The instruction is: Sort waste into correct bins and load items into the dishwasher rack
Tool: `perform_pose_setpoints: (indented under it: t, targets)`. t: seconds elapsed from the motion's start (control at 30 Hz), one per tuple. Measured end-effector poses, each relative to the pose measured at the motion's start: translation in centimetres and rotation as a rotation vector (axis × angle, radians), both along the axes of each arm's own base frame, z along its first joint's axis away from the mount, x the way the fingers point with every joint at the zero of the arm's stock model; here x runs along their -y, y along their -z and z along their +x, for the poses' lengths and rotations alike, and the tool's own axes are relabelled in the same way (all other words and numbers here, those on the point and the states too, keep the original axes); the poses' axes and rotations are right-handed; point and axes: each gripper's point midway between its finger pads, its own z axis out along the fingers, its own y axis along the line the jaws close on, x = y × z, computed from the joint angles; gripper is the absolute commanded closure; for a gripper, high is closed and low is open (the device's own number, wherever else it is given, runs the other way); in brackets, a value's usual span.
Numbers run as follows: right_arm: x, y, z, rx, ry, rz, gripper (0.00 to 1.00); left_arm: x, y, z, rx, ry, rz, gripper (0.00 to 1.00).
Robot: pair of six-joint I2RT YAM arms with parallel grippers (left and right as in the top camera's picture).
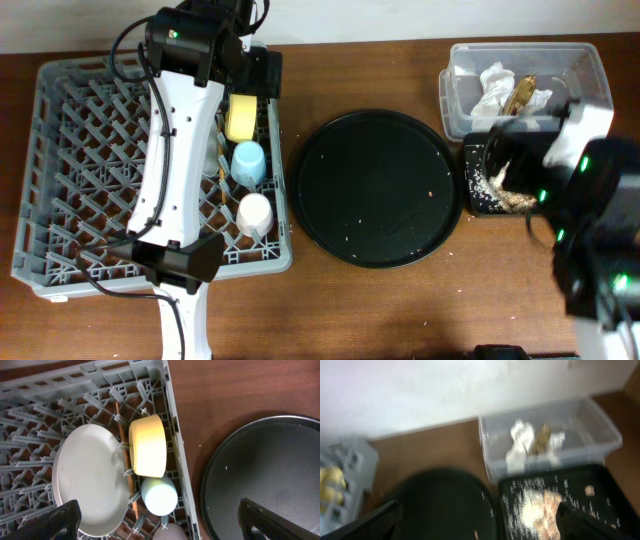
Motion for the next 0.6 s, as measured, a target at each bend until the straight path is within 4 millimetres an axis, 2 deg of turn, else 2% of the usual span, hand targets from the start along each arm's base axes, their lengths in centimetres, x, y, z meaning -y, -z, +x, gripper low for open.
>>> perform_pose_setpoints:
  t: [0.03, 0.07, 0.1, 0.13, 0.2, 0.3, 0.37, 0.47, 0.53, 0.6]
  targets:
    - [0.0, 2.5, -2.2, 0.07, 0.004, -0.007, 0.01, 0.0, 0.0, 0.0, -0.002, 0.0, 0.001, 0.01]
    - [-0.1, 3.8, -3.2, 0.093, 0.005, -0.009, 0.01, 0.0, 0.0, 0.0, 0.002, 0.0, 0.0, 0.01]
    - [-0.1, 4.2, -3.8, 0.17, 0.008, -0.014, 0.02, 0.0, 0.0, -0.1, -0.004, 0.0, 0.0, 0.01]
    - [-0.1, 6.6, -5.1, 0.228, 0.01, -0.017, 0.02, 0.0, 0.0, -0.1, -0.004, 0.0, 0.002, 0.01]
    - [-0.5, 9.9, -5.6, 0.335, -0.001, -0.02, 0.01, 0.0, 0.0, 0.0, 0.0, 0.0, 0.0, 0.01]
    - [-1.3, 12.0, -5.9, 0.448, -0.032, -0.017, 0.01, 0.0, 0.0, 0.0, -0.002, 0.0, 0.001, 0.01]
    - [-1.6, 11.8, -5.9, 0.531, -0.038, -0.016, 0.01, 0.0, 0.0, -0.1, -0.003, 0.0, 0.001, 0.01]
    - [-1.6, 13.6, -5.9, 0.5, -0.037, -0.016, 0.02, 0.0, 0.0, 0.0, -0.001, 0.0, 0.0, 0.01]
    - [-1.9, 16.2, -6.0, 0.394, -0.049, -0.014, 0.02, 0.0, 0.0, 0.0, -0.001, 0.0, 0.0, 0.01]
    - [-2.5, 16.2, -6.0, 0.394, -0.081, -0.03, 0.01, 0.0, 0.0, 0.0, -0.001, 0.0, 0.0, 0.01]
